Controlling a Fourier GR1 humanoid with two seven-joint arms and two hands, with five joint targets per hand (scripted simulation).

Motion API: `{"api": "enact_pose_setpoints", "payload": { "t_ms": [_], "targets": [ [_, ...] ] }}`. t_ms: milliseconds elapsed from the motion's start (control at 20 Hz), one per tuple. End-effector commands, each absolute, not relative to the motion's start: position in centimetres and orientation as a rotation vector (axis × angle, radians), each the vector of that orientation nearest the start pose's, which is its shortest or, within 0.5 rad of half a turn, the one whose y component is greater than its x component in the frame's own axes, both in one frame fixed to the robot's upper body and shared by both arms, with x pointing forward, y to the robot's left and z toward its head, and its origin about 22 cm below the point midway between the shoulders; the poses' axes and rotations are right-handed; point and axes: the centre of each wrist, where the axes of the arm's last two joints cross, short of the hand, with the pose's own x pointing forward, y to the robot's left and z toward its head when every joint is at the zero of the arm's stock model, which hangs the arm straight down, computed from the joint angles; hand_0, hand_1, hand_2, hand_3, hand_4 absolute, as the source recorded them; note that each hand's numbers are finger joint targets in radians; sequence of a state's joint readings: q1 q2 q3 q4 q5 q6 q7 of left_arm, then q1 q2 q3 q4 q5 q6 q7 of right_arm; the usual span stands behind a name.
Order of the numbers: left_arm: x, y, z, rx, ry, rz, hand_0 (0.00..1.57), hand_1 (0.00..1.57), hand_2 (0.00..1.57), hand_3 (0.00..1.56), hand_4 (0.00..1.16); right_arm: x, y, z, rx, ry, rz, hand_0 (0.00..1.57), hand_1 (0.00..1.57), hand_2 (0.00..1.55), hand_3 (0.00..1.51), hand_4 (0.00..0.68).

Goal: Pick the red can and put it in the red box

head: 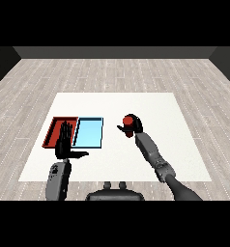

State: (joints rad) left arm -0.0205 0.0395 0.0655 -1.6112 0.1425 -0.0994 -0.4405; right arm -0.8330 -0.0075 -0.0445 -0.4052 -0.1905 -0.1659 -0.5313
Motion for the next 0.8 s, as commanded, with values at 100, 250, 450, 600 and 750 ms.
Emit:
{"api": "enact_pose_setpoints", "payload": {
  "t_ms": [100, 250, 450, 600, 750],
  "targets": [
    [24.0, 25.2, 1.5, -0.093, -2.072, 0.050, 0.00, 0.00, 0.00, 0.00, 0.00, 39.6, -16.7, 0.8, 0.050, -1.792, 0.019, 1.52, 1.52, 1.46, 1.38, 0.608],
    [23.9, 23.6, 2.1, -0.142, -2.093, -0.001, 0.00, 0.00, 0.00, 0.00, 0.00, 38.6, -18.4, 2.1, 0.063, -1.830, 0.012, 1.54, 1.54, 1.47, 1.40, 0.623],
    [25.5, 21.5, 3.4, -0.224, -2.058, -0.055, 0.00, 0.00, 0.00, 0.00, 0.00, 37.6, -17.6, 4.6, 0.101, -1.946, -0.013, 1.48, 1.48, 1.44, 1.40, 0.631],
    [24.5, 19.0, 4.7, -0.214, -2.006, -0.106, 0.00, 0.00, 0.00, 0.00, 0.00, 36.2, -19.7, 5.7, 0.109, -2.002, 0.009, 1.45, 1.45, 1.41, 1.38, 0.636],
    [24.5, 18.2, 5.1, -0.215, -2.001, -0.108, 0.00, 0.00, 0.00, 0.00, 0.00, 33.6, -15.5, 6.5, 0.116, -1.996, -0.037, 1.44, 1.44, 1.40, 1.38, 0.628]
  ]
}}
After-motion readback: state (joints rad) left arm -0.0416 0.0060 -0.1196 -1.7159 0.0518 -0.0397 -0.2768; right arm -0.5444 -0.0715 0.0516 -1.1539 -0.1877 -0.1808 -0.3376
